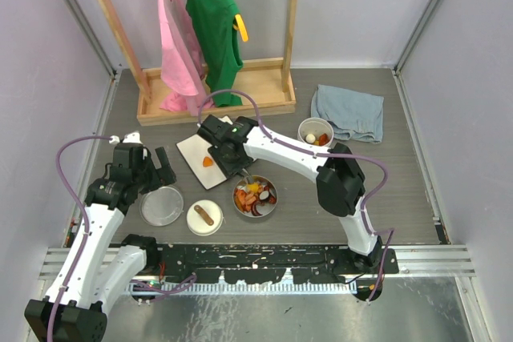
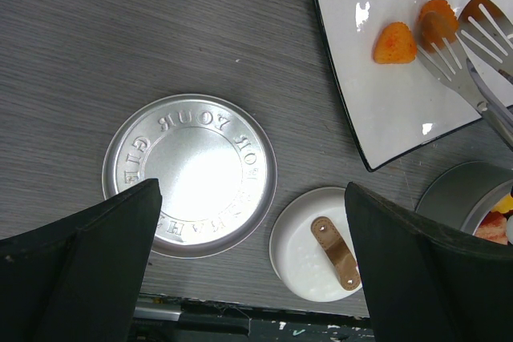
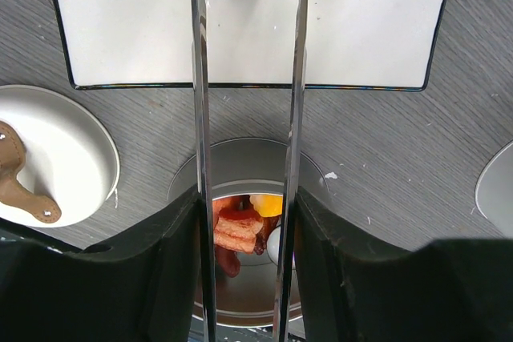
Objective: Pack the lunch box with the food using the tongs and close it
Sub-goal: Pick up the fake food from the plate, then place the fake food in the packing box.
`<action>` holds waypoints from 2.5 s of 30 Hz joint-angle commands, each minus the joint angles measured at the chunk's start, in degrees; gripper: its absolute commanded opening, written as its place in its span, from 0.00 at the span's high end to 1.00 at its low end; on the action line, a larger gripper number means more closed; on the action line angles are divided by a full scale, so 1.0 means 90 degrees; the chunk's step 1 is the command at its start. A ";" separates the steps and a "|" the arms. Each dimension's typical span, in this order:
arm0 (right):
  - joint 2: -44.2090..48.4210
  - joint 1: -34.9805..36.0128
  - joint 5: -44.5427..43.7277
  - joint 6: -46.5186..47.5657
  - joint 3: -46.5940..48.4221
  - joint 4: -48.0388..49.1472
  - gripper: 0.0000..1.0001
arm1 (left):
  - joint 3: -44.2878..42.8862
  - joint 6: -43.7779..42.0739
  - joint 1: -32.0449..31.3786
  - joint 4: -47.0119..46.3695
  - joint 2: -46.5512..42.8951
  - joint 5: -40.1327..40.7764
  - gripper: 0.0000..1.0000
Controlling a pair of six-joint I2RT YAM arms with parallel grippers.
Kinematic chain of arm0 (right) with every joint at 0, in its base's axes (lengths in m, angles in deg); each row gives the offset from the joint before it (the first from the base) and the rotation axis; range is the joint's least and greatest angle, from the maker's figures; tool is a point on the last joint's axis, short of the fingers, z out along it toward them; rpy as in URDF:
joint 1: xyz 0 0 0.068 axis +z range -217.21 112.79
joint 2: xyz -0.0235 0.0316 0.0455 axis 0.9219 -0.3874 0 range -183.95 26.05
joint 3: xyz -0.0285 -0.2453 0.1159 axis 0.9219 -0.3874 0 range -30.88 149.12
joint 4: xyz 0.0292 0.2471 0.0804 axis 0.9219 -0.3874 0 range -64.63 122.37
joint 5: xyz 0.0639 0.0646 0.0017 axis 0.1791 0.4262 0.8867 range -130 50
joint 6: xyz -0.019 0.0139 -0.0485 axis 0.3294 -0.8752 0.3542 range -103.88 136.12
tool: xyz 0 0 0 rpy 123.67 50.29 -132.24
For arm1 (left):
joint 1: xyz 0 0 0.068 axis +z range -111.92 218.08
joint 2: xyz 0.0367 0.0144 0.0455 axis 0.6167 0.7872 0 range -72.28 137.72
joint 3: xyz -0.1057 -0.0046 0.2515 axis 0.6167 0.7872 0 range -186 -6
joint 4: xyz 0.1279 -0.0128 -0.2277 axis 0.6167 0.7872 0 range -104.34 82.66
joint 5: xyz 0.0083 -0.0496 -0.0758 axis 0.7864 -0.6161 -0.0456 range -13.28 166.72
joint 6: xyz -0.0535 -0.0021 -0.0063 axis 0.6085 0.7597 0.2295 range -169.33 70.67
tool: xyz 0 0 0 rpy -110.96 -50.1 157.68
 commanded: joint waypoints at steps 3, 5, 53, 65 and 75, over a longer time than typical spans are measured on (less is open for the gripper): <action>0.0058 -0.0002 -0.0075 0.0055 0.0219 0.0122 0.52 | -0.0020 -0.0035 0.0023 -0.0298 -0.0044 -0.0042 0.02; 0.0121 -0.0003 -0.0122 0.0049 0.0155 0.0145 0.54 | -0.0014 -0.0035 0.0022 -0.0297 -0.0042 -0.0049 0.02; 0.2798 -0.0077 0.0575 -0.0538 -0.1561 0.0575 0.61 | -0.0023 -0.0044 0.0024 -0.0289 -0.0012 -0.0067 0.02; 0.4325 -0.0074 0.1039 -0.0701 -0.3215 -0.0140 0.60 | -0.0021 -0.0034 0.0023 -0.0288 -0.0042 -0.0060 0.02; 0.5179 -0.0076 0.1190 -0.0798 -0.3785 -0.0573 0.60 | -0.0016 -0.0033 0.0023 -0.0284 -0.0037 -0.0072 0.02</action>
